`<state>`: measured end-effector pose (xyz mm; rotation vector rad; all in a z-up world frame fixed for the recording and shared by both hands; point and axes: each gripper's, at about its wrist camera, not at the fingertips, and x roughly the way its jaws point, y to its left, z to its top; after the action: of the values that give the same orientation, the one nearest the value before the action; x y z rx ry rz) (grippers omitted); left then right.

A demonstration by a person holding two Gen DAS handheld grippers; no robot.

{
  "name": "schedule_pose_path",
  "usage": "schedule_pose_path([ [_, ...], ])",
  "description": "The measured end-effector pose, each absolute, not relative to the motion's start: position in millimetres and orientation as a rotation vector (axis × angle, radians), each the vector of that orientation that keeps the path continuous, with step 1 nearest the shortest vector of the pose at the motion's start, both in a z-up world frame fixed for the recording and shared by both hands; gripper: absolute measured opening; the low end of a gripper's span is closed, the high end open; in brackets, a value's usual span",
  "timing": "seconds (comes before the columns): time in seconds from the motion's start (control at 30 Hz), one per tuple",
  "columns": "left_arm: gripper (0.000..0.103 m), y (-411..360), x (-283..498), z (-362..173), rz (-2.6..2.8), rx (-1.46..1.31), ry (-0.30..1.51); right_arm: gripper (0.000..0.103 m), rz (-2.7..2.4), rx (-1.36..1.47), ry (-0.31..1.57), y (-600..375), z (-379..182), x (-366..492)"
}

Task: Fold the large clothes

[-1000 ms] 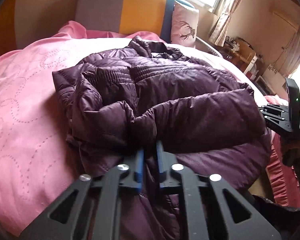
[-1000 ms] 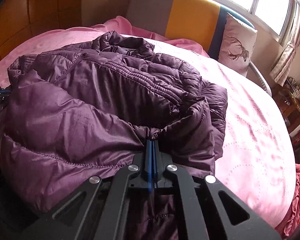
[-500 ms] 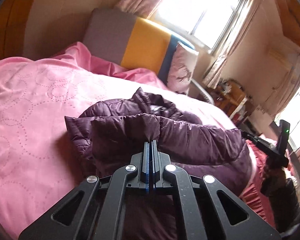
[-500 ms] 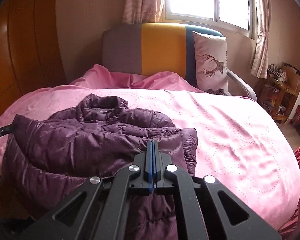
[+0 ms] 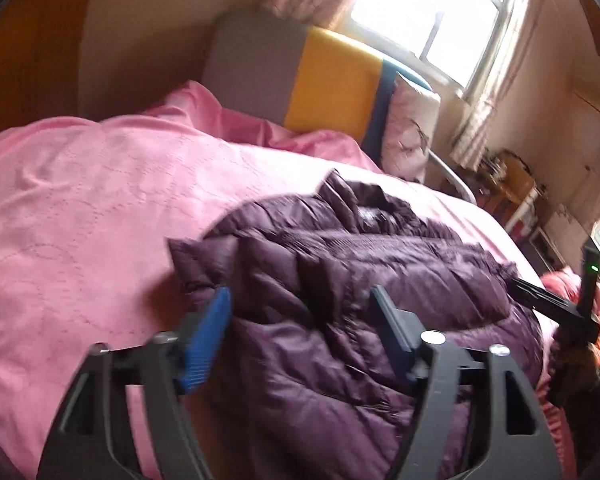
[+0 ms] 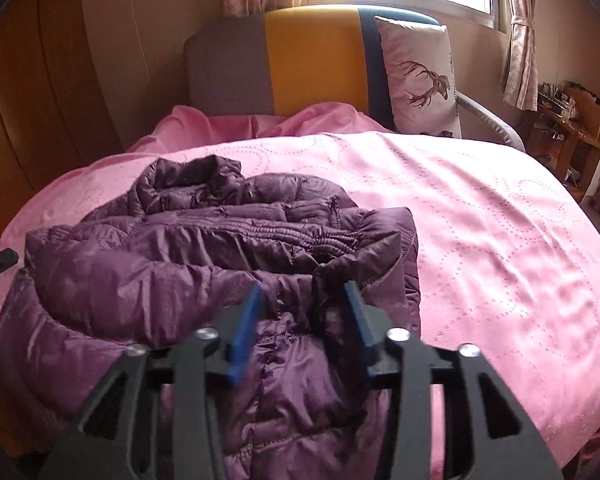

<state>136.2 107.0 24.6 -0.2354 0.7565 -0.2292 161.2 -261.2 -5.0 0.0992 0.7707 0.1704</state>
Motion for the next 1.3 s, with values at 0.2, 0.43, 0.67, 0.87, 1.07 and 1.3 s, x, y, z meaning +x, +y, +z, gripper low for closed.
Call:
schedule_pose_path([
  [0.2,0.068,112,147,5,-0.269,-0.263,0.835,0.069,0.123,0.101,0.788,-285,-6,157],
  [0.43,0.007,97,144,-2,-0.281,-0.201,0.848,0.008,0.172,0.077,0.851,-277,-21,157],
  [0.67,0.002,109,118,46,-0.305,-0.185,0.732,0.003,0.193,0.082,0.697,-281,49,130],
  [0.87,0.002,117,133,75,-0.294,-0.196,0.673,0.003,0.181,0.110,0.625,-279,85,155],
  [1.07,0.001,117,197,69,-0.252,-0.191,0.702,0.003,0.096,0.104,0.637,-263,74,223],
  [1.3,0.001,113,262,24,-0.185,-0.185,0.820,0.003,-0.028,0.090,0.748,-251,18,296],
])
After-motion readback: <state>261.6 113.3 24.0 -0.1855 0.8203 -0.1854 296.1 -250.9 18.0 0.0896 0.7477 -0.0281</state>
